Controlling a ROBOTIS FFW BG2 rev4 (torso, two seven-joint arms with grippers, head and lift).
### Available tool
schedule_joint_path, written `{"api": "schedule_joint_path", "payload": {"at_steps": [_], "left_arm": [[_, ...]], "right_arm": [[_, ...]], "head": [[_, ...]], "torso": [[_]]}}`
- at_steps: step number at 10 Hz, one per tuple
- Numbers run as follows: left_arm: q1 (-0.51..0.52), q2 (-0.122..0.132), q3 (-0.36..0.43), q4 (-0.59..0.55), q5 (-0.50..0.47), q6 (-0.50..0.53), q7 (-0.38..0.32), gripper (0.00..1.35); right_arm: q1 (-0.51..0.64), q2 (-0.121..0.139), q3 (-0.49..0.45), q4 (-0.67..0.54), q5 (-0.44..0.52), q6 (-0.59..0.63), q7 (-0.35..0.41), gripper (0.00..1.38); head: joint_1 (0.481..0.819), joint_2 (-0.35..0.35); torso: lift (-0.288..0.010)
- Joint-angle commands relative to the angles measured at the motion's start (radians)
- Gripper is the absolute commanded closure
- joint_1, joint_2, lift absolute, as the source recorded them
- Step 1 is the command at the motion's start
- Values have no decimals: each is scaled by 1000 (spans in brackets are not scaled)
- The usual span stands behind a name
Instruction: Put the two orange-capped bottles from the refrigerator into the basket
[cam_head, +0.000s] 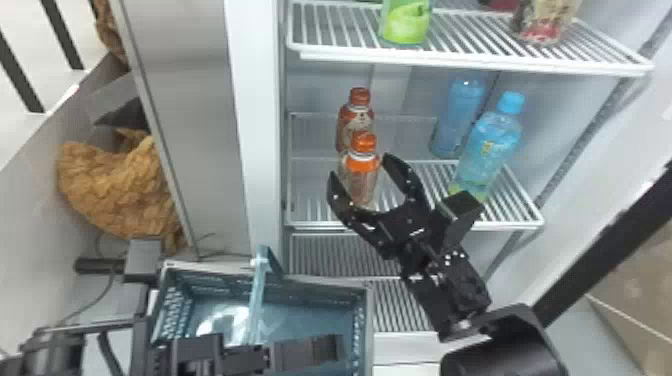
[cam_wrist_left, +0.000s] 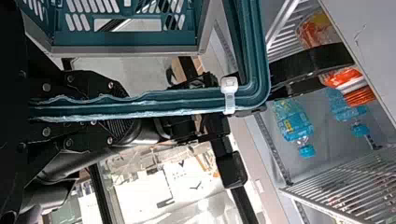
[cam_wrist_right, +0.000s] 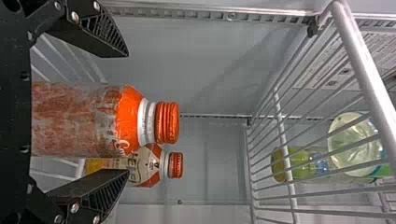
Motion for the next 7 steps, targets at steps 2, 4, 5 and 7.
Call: {"api": "schedule_joint_path", "payload": {"at_steps": [2,4,5,7], "left_arm": [[2,3,-2,0,4,0,0,1144],[7,3,0,0,8,0,0,1144],[10,3,0,0,10,2,0,1144],[10,3,-4,0,12,2,0,1144]], "right_arm": [[-34,-1,3,39,0,14,-5,572],[-24,-4,3,20,-4,22,-8,969],[-9,-6,3,0,-24,24,-8,975],[57,-9,-35,-120,-56,49,1,984]], "head": [[695,-124],[695,-126],[695,-126],[695,-130]], "torso": [[-288],[-288],[-288],[-288]]}}
